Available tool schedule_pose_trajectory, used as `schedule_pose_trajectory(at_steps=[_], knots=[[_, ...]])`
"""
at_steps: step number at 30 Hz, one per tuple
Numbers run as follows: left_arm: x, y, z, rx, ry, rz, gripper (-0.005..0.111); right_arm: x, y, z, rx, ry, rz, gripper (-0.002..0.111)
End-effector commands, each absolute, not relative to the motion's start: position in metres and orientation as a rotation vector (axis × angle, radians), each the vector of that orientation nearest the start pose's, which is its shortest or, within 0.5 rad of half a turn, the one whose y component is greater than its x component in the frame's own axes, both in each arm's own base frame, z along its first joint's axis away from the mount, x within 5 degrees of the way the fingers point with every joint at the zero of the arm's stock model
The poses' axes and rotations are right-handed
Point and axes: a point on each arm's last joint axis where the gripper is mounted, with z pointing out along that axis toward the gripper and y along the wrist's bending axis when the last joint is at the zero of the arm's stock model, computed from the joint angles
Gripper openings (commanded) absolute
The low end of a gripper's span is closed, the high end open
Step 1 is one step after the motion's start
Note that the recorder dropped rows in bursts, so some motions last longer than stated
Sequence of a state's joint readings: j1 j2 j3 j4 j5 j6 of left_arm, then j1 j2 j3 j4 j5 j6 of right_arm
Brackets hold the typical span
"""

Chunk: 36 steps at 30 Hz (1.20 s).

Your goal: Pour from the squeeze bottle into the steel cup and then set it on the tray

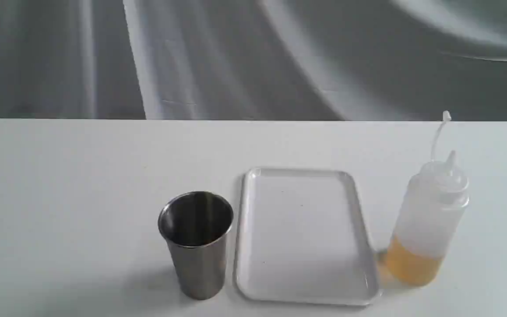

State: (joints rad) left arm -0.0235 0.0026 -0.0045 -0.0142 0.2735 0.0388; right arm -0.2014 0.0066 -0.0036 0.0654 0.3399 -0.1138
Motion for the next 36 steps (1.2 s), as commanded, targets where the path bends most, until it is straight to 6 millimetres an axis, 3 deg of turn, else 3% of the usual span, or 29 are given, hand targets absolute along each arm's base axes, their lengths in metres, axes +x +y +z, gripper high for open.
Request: schedule_pose_trajectory(at_steps=[1, 13, 26, 33, 36], knots=[[0.055, -0.002, 0.189, 0.043, 1.749, -0.003, 0.0, 0.053, -0.009, 0.184, 0.121, 1.808, -0.154, 0.0], [0.055, -0.002, 0.189, 0.04, 1.749, -0.004, 0.0, 0.054, -0.01, 0.188, 0.105, 1.76, -0.182, 0.0], [0.055, -0.002, 0.189, 0.042, 1.749, -0.003, 0.0, 0.045, -0.012, 0.247, 0.125, 1.091, -0.224, 0.0], [0.055, -0.002, 0.189, 0.042, 1.749, -0.003, 0.0, 0.039, -0.012, 0.257, 0.135, 0.963, -0.217, 0.0], [0.055, -0.002, 0.189, 0.042, 1.749, -0.003, 0.0, 0.036, -0.012, 0.26, 0.222, 0.895, -0.04, 0.0]])
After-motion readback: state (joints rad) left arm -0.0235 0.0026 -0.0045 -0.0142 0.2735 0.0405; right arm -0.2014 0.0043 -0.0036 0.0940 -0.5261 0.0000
